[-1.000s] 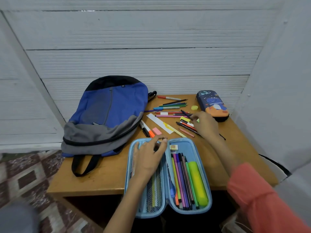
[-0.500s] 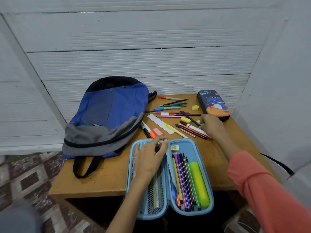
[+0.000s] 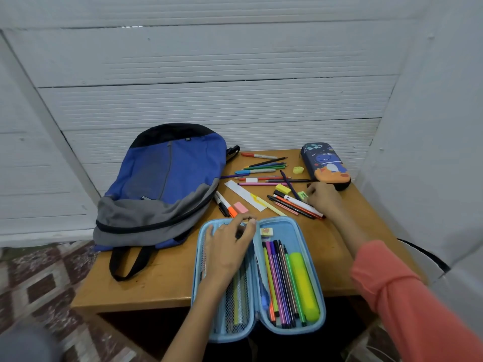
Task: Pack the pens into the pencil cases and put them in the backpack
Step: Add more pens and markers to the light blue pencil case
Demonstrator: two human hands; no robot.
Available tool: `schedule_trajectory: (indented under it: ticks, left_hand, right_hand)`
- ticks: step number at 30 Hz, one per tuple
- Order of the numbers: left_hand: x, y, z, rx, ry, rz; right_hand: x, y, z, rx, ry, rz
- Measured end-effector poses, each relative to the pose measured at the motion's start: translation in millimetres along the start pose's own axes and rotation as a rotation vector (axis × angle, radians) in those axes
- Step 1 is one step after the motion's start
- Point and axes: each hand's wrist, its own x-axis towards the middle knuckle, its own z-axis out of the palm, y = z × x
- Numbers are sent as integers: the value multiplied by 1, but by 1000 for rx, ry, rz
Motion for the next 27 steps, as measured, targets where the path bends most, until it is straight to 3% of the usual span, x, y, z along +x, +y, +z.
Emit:
schedule_trajectory:
  ticks: [7,10,12,15,18,22,27]
  left_hand:
    - [0,-1,0,-12,-12,-7]
    - [0,-1,1,-3,-9,-4]
    - [0,0,1,0,-12,-7]
    - [0,-1,1,-3,-6,-3]
    - [0,0,0,-8,0,1]
    - [0,1,0,-5,0,6]
    - [-1,2,0,-1,-6,-1]
  right_hand:
    - [0,4,1,142,51,55]
    - [-9,-1,-8,341,98,68]
    - [-22,-11,-20,562,-23,65]
    - [-48,-27,-38,746,-379,-23]
    - [-69,-38,-45,567,-534,-146]
    - [-80,-43,-35,143,-516,-270]
    - [-86,-47,-31,47,-576,-264]
